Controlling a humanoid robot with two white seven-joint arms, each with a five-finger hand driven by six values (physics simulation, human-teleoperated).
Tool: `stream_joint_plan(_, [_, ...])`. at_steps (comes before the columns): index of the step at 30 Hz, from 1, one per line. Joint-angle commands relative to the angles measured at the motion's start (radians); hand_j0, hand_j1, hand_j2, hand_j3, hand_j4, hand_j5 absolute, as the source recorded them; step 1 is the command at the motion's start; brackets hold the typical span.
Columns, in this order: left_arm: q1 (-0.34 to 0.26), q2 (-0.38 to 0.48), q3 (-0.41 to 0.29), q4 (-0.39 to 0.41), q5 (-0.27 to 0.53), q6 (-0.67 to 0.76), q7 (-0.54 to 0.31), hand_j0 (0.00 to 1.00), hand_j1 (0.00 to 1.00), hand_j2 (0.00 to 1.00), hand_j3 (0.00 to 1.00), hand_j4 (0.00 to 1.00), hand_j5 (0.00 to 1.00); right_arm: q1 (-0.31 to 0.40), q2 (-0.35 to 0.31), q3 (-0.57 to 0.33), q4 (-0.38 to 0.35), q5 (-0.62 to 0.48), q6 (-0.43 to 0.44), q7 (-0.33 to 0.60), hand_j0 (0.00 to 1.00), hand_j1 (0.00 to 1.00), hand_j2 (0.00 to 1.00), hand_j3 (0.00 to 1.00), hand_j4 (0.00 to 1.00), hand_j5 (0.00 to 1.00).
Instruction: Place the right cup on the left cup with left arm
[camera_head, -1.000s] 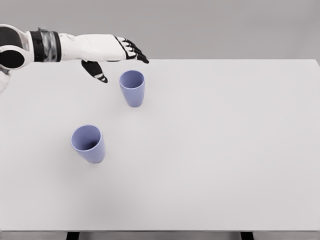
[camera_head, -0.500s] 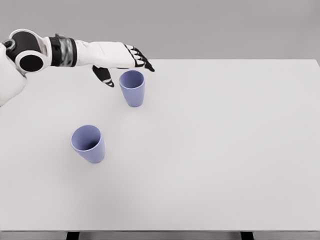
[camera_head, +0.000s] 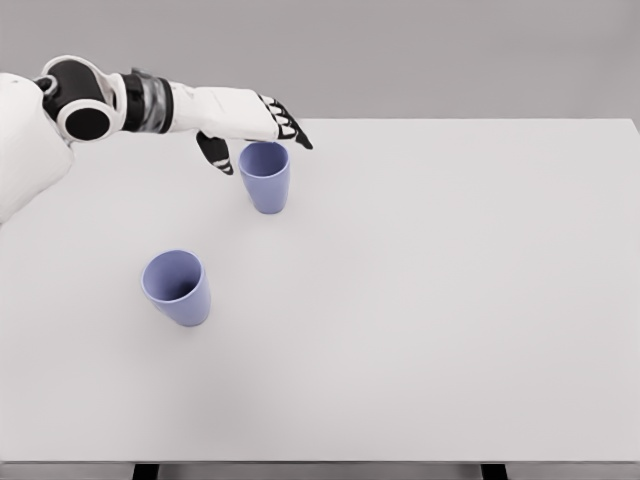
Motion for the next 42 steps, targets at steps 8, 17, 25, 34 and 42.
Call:
stream_joint_plan(8, [-0.002, -0.031, -0.009, 0.059, -0.033, 0.003, 0.0, 0.98, 0.98, 0.98, 0.98, 0.98, 0.98, 0.0, 0.0, 0.0, 0.0, -0.001, 0.0, 0.0, 1.0, 1.0, 1.0, 1.0, 1.0, 1.0])
stream_joint_plan(17, [0.0, -0.054, -0.009, 0.085, -0.061, 0.003, 0.0, 0.98, 0.98, 0.98, 0.98, 0.98, 0.98, 0.0, 0.0, 0.0, 0.0, -0.001, 0.0, 0.0, 1.0, 1.0, 1.0, 1.0, 1.0, 1.0])
stream_joint_plan(25, [0.002, -0.058, -0.01, 0.085, -0.084, 0.003, 0.0, 0.98, 0.98, 0.98, 0.98, 0.98, 0.98, 0.0, 0.0, 0.0, 0.0, -0.001, 0.0, 0.0, 1.0, 1.0, 1.0, 1.0, 1.0, 1.0])
stream_joint_plan(34, [0.003, -0.057, -0.013, 0.085, -0.105, 0.003, 0.0, 0.98, 0.98, 0.98, 0.98, 0.98, 0.98, 0.0, 0.0, 0.0, 0.0, -0.001, 0.0, 0.0, 1.0, 1.0, 1.0, 1.0, 1.0, 1.0])
stream_joint_plan(42, [0.002, -0.06, -0.031, 0.086, -0.105, 0.003, 0.0, 0.98, 0.98, 0.98, 0.98, 0.98, 0.98, 0.0, 0.0, 0.0, 0.0, -0.001, 0.0, 0.0, 1.0, 1.0, 1.0, 1.0, 1.0, 1.0])
